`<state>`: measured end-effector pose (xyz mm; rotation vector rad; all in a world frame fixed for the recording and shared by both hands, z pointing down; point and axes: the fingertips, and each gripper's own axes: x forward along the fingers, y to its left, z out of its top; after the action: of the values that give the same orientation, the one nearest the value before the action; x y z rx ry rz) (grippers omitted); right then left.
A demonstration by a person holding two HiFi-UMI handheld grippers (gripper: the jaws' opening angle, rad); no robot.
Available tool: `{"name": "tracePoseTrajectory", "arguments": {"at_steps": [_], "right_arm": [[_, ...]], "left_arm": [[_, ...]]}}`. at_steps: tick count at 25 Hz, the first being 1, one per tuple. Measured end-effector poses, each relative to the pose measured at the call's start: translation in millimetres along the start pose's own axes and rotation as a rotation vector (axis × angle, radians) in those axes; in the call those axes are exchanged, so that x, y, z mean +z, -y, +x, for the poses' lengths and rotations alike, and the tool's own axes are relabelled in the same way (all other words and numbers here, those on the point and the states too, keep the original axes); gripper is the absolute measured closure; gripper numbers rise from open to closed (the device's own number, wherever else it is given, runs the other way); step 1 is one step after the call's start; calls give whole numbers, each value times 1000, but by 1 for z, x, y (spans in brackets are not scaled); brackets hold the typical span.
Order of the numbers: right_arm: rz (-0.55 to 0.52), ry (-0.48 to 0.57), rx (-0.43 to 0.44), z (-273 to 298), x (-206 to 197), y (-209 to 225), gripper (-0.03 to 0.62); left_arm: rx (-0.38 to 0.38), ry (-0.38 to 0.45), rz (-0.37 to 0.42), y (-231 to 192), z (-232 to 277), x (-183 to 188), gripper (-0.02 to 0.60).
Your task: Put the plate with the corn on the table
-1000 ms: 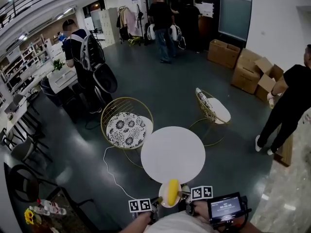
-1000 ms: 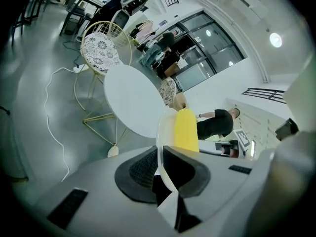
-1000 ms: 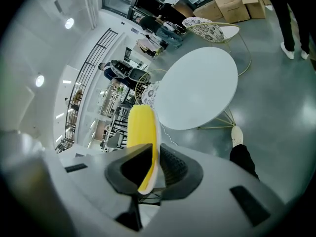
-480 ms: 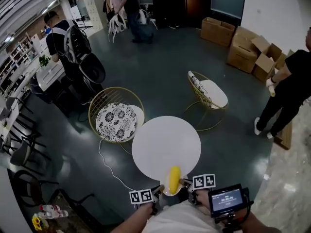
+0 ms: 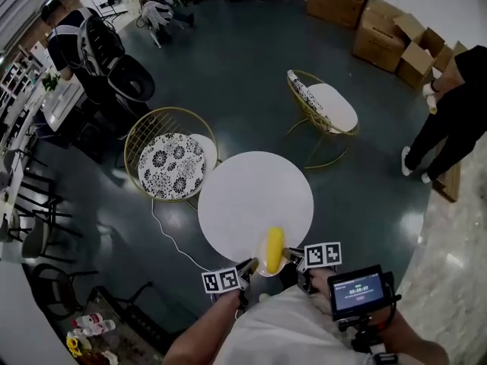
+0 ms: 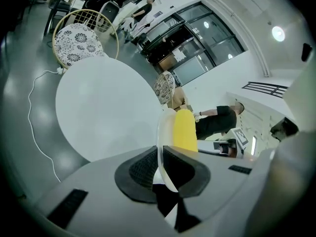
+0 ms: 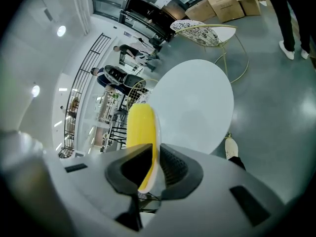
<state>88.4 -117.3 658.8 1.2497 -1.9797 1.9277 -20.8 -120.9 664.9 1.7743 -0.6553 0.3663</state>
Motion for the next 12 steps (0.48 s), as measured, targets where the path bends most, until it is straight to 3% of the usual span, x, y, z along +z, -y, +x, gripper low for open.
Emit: {"name": "tracePoseTrajectory", "arguments": {"at_steps": [12], "right_arm": [[-11, -58, -14, 13, 45, 35, 537]], "left_arm": [[31, -13, -9, -5, 49, 29, 545]]}}
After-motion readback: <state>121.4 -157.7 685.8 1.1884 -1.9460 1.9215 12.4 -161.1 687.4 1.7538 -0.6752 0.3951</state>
